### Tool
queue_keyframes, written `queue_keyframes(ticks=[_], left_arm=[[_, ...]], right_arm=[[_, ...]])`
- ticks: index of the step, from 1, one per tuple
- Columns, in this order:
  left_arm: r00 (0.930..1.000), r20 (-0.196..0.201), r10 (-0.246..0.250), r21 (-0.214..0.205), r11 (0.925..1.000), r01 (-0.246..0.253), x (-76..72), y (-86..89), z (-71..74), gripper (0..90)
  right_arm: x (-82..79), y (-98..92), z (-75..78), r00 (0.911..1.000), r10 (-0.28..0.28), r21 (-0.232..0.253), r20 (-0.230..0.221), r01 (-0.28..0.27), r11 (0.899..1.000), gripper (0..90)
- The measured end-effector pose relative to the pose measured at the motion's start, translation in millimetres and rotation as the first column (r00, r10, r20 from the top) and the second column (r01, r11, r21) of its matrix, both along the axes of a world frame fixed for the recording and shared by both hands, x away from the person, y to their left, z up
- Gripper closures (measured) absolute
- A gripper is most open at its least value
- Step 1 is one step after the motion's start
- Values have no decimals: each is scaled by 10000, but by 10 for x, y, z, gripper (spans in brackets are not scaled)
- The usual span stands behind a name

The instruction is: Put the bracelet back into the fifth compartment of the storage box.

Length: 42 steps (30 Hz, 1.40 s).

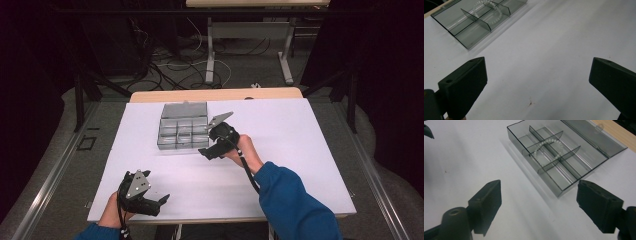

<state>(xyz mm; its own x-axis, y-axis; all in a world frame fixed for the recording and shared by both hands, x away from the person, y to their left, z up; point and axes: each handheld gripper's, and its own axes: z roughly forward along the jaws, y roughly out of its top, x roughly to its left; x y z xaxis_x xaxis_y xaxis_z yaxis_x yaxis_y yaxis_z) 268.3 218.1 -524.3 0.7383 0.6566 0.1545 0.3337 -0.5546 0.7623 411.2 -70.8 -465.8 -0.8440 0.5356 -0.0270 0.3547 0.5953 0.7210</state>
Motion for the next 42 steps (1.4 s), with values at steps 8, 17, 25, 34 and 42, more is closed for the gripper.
queue_keyframes(ticks=[8,17,25,34,42], left_arm=[[10000,-3,25,-33,10000,-25,4,-5,-3,13],[10000,16,-37,14,10000,37,2,-6,1,13],[10000,15,-22,-20,10000,22,-8,0,3,13],[10000,23,31,-43,10000,-31,-5,-3,0,13],[10000,18,4,-55,10000,-4,-3,-4,-1,13]], right_arm=[[-82,-272,-66,9996,-215,250,-203,221,9994,125],[-255,-570,-161,9989,-356,418,-294,368,9984,0],[-437,-749,-165,9992,-406,429,65,402,9983,0],[-655,-1030,-119,9966,-702,609,419,676,9958,0],[-829,-1294,-176,9952,-887,536,406,864,9948,0]])
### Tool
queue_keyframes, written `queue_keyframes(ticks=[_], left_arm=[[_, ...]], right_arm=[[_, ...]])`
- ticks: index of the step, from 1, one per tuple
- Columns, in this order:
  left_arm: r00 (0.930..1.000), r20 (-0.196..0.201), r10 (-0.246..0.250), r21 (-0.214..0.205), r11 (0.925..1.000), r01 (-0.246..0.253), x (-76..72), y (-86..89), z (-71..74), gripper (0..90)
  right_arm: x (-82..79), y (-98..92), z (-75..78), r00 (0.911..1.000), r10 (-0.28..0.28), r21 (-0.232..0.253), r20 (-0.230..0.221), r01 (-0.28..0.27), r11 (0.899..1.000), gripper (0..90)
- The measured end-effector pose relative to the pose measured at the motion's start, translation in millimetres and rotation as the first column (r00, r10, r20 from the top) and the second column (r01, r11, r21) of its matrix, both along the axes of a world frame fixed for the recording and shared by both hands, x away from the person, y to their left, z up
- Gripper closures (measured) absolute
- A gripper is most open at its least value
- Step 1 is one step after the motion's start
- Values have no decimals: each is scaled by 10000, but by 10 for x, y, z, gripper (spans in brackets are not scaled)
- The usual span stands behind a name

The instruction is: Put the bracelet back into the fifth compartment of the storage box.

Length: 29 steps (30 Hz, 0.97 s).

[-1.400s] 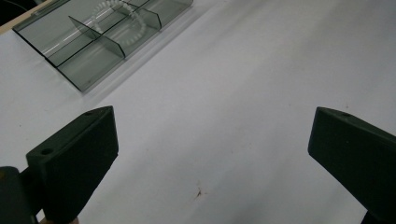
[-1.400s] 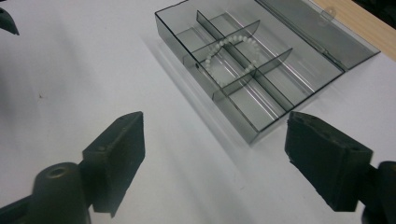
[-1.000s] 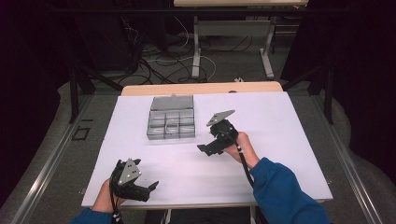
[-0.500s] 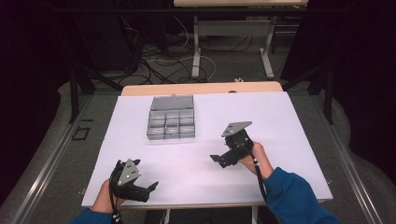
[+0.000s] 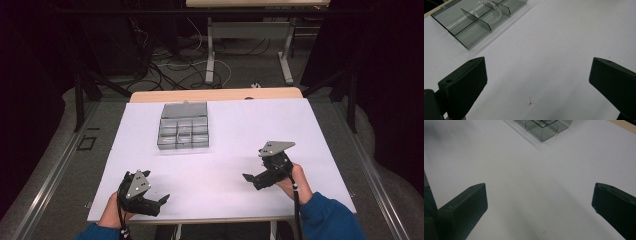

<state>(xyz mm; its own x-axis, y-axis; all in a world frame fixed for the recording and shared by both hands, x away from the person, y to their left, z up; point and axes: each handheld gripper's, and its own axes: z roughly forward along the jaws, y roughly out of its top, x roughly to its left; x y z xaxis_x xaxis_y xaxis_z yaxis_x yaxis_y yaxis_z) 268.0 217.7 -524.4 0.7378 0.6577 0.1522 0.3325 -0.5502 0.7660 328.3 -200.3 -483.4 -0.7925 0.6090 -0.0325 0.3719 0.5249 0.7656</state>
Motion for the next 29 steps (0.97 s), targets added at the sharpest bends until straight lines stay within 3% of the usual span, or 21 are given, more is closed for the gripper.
queue_keyframes(ticks=[7,17,23,27,29], left_arm=[[10000,-36,-7,49,10000,7,4,-1,-1,12],[10000,-46,24,57,10000,-23,5,-3,-3,12],[10000,-23,-2,65,10000,2,5,-10,-8,12],[10000,-56,-30,99,9999,30,6,-11,-7,11],[10000,-64,-43,116,9999,44,11,-12,-9,11]], right_arm=[[-147,-214,-90,9994,-70,-47,333,72,10000,0],[-390,-531,-194,9958,-490,458,773,456,9979,0],[-548,-727,-245,9949,-912,570,432,887,9944,0],[-596,-758,-238,9939,-927,660,595,888,9939,0],[-603,-763,-222,9955,-827,587,464,799,9951,0]])
